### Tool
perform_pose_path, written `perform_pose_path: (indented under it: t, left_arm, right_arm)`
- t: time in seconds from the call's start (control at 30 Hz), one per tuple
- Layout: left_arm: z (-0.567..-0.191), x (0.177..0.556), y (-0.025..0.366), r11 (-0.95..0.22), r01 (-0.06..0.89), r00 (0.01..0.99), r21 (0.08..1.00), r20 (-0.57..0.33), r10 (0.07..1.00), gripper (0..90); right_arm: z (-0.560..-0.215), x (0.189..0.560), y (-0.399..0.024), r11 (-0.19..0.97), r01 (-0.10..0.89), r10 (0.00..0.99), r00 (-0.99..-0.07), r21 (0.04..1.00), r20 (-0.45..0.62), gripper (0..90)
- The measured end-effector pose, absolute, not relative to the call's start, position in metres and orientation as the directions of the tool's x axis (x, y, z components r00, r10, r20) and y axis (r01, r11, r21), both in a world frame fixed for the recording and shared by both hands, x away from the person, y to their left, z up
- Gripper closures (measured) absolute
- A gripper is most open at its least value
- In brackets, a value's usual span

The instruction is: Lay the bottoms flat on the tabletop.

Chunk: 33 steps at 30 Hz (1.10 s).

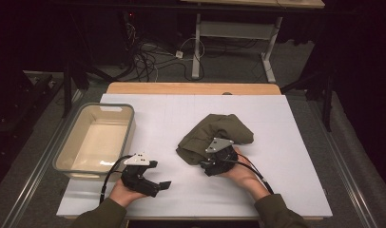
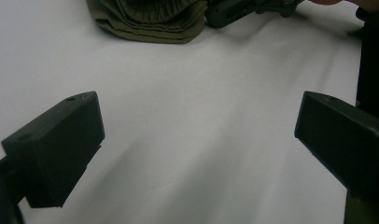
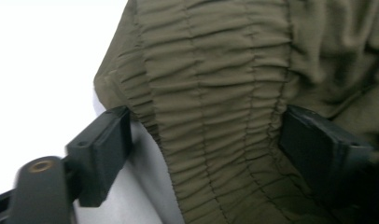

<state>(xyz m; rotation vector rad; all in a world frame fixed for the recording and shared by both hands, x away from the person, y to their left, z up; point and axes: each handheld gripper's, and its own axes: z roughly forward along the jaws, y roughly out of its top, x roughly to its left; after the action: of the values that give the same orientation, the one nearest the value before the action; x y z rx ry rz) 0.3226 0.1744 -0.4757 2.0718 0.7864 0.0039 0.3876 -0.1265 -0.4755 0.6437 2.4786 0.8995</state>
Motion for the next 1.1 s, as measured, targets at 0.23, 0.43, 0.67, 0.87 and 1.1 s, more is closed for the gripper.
perform_pose_path:
  t: [0.23, 0.43, 0.67, 0.87, 1.1]
  left_arm:
    - [-0.476, 0.323, 0.175, -0.4, 0.53, 0.798, 0.748, -0.281, 0.533, 0.9]
    - [-0.476, 0.323, 0.174, -0.404, 0.531, 0.799, 0.745, -0.282, 0.53, 0.9]
    - [-0.476, 0.322, 0.175, -0.404, 0.53, 0.8, 0.746, -0.282, 0.529, 0.9]
    - [-0.476, 0.322, 0.175, -0.404, 0.531, 0.8, 0.745, -0.282, 0.53, 0.9]
    - [-0.476, 0.322, 0.175, -0.404, 0.531, 0.799, 0.745, -0.281, 0.531, 0.9]
  right_arm:
    - [-0.474, 0.387, -0.13, 0.672, 0.271, 0.557, -0.798, 0.689, -0.229, 29.8]
    - [-0.471, 0.388, -0.139, 0.648, 0.282, 0.542, -0.823, 0.708, -0.168, 40.8]
    - [-0.467, 0.392, -0.151, 0.612, 0.306, 0.529, -0.844, 0.729, -0.089, 43.8]
    - [-0.464, 0.393, -0.16, 0.589, 0.321, 0.513, -0.858, 0.742, -0.036, 44.4]
    - [-0.461, 0.394, -0.169, 0.57, 0.335, 0.504, -0.864, 0.751, 0.003, 48.7]
